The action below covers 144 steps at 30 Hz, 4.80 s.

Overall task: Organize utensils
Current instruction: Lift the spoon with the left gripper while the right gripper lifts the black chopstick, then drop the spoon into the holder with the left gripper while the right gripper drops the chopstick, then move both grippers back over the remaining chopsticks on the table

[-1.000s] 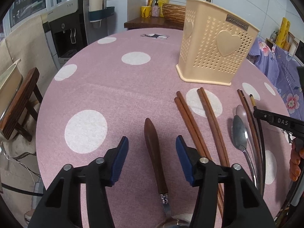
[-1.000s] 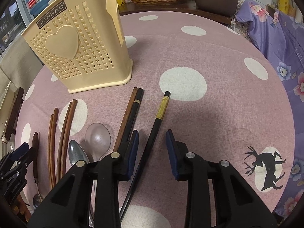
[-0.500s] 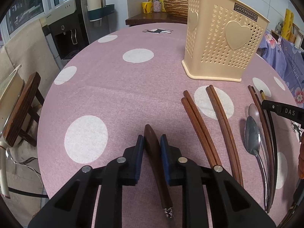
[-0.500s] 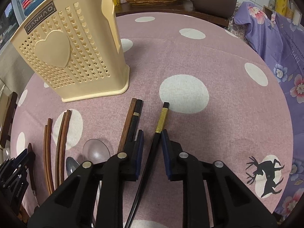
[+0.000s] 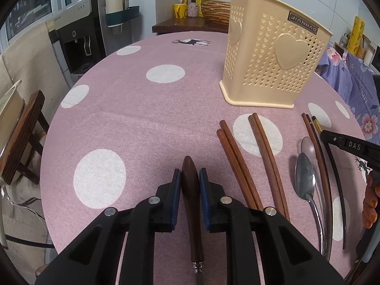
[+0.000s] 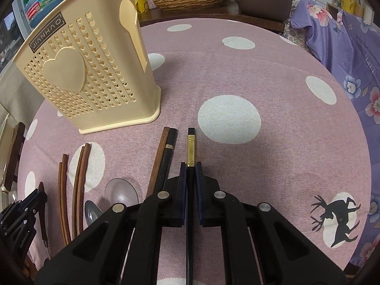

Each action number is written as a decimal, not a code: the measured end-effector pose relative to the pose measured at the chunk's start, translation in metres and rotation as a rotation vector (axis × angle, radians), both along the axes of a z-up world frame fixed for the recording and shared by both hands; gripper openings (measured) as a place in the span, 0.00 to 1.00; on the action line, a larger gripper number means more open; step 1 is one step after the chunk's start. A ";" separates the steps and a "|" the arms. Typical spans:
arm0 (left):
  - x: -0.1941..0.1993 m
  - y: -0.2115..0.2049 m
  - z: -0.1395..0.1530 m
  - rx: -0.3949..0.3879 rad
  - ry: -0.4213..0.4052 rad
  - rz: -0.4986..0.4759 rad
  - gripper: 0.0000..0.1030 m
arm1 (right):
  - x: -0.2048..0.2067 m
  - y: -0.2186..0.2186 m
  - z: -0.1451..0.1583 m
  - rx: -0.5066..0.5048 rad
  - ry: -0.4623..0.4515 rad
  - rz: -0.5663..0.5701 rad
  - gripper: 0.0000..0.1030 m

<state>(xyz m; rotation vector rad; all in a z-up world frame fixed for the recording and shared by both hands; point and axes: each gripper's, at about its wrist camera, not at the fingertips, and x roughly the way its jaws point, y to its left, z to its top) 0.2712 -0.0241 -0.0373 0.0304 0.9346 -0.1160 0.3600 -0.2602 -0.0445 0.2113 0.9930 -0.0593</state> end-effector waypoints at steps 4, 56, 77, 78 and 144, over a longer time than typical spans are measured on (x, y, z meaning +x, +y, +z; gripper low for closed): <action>-0.001 -0.001 0.010 -0.009 -0.023 -0.006 0.16 | -0.004 -0.002 0.005 0.026 -0.024 0.010 0.07; 0.011 -0.010 0.231 -0.122 -0.441 -0.122 0.15 | -0.058 -0.010 0.252 0.044 -0.553 0.215 0.07; 0.095 -0.062 0.206 -0.166 -0.393 -0.085 0.15 | 0.029 0.019 0.249 0.013 -0.558 0.150 0.07; 0.097 -0.060 0.202 -0.167 -0.384 -0.085 0.15 | 0.030 0.020 0.243 0.013 -0.548 0.154 0.07; -0.028 -0.003 0.076 -0.033 -0.396 -0.020 0.95 | -0.073 0.008 0.077 -0.064 -0.347 0.071 0.93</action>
